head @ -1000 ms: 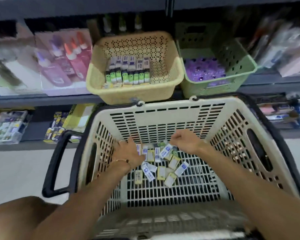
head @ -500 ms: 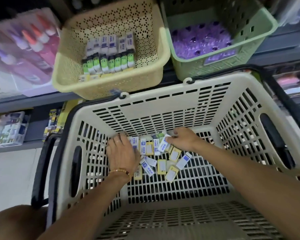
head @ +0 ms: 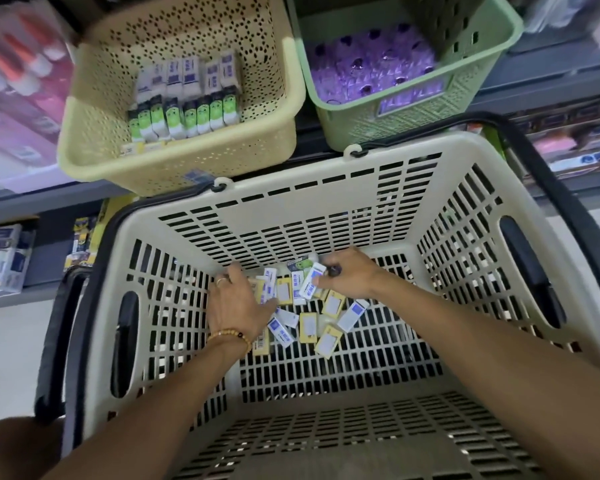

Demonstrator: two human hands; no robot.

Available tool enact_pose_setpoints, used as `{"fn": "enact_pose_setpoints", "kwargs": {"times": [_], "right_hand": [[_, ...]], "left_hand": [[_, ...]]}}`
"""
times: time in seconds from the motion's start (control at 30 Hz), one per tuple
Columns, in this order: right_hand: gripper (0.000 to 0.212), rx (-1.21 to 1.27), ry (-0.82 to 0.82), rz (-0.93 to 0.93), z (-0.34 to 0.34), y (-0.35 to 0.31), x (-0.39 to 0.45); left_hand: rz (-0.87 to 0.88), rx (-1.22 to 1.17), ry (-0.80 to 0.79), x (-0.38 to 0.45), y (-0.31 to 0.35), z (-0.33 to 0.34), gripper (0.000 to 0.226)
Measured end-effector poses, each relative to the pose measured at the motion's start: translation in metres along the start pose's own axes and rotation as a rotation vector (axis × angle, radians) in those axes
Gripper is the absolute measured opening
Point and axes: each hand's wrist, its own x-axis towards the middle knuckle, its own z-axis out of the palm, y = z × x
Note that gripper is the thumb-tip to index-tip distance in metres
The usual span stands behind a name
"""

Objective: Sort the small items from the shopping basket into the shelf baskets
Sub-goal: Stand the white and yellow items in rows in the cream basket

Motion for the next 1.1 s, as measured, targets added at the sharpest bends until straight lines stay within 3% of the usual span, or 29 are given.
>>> {"fn": "enact_pose_setpoints", "kwargs": {"times": [0.2,0.4,0.5,0.7,0.87,1.0,1.1], "right_hand": [[0.024,-0.013,0.008,-0.004,0.004,-0.002,0.002],[0.017,-0.053,-0.036,-0.032,0.006,-0.005,0.002],[0.012,-0.045,-0.069,-0.040,0.001,-0.004,0.000],[0.036,-0.116,-0.125,-0.033,0.006,-0.004,-0.008],[0.039,-0.047,-0.130,-0.034,0.008,-0.004,-0.014],[0.020,0.245,-0.098,0.013,-0.002,-0.008,-0.019],[0.014,0.436,-0.115,0.008,-0.016,-0.016,-0.027]], "left_hand": [[-0.021,0.007,-0.066,0.002,0.013,-0.002,0.065],[0.232,0.171,-0.058,-0.006,0.017,0.004,0.067],[0.303,0.260,-0.082,-0.001,0.020,0.001,0.056],[0.381,0.296,-0.156,0.009,0.019,-0.004,0.059],[0.255,0.027,-0.236,0.019,0.017,-0.013,0.054],[0.014,-0.437,-0.337,0.017,0.023,-0.028,0.050],[-0.059,-0.713,-0.395,0.011,0.028,-0.046,0.046]]}}
